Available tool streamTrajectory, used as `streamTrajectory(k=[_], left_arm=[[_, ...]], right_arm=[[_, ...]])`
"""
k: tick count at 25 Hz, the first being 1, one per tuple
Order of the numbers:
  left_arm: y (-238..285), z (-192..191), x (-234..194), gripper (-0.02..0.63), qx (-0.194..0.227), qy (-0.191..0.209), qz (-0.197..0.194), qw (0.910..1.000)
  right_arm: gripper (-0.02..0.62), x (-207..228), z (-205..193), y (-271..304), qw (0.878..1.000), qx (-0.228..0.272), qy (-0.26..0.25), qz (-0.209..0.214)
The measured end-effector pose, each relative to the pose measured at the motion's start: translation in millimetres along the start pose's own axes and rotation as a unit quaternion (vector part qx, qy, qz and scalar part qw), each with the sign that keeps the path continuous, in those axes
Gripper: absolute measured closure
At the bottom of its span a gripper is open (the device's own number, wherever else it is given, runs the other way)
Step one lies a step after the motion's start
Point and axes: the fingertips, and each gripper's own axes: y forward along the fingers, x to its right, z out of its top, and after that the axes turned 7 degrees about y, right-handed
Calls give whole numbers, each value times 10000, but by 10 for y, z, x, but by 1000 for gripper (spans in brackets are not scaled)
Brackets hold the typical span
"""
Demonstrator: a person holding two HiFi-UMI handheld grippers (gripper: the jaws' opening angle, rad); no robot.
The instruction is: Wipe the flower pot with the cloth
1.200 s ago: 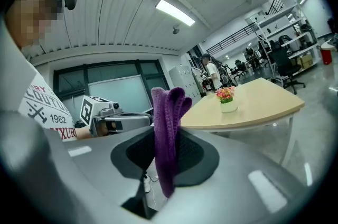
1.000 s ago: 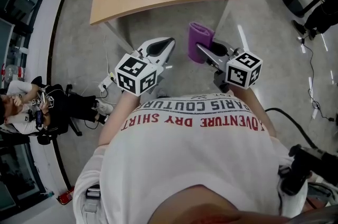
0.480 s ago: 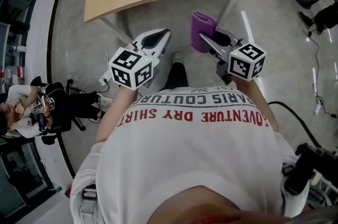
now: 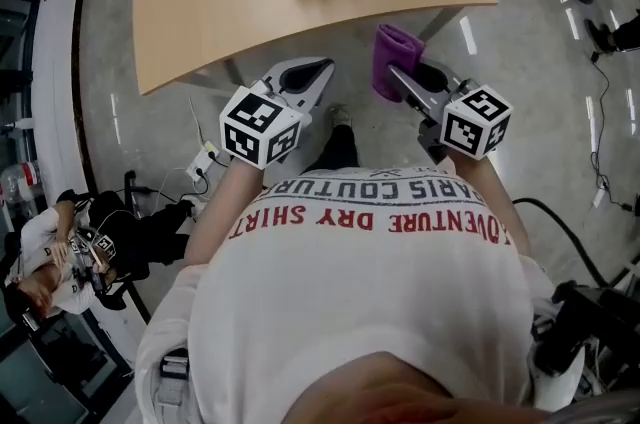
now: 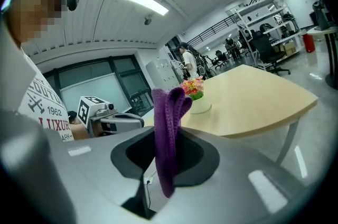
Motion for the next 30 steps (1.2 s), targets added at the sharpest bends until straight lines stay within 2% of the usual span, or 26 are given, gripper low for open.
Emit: streamTrajectory(k=[4, 8, 13, 17, 24, 25, 30], left_arm=[[156, 117, -821, 604, -32, -47, 116, 9999], [247, 164, -1478, 604, -89, -86, 327, 9994], [340, 68, -1707, 604, -111, -178, 333, 9992], [462, -17, -1733, 603, -195, -34, 296, 9994], [635, -13, -2115, 603, -270, 176, 637, 9974], [654, -23, -2188, 592, -293, 237, 713, 9967], [783, -89, -2579, 443, -428, 447, 893, 9941]], right_arm=[[528, 359, 399, 659, 9996, -221, -144, -44], [528, 491, 686, 1183, 9988, -364, -315, 97], [528, 541, 724, 1453, 9983, -432, -318, 235], [528, 635, 687, 1464, 9984, -452, -189, 283], [528, 914, 755, 1551, 9980, -549, -109, 299], [528, 953, 756, 1568, 9979, -564, -119, 293], [528, 1063, 729, 1634, 9975, -637, -74, 282]])
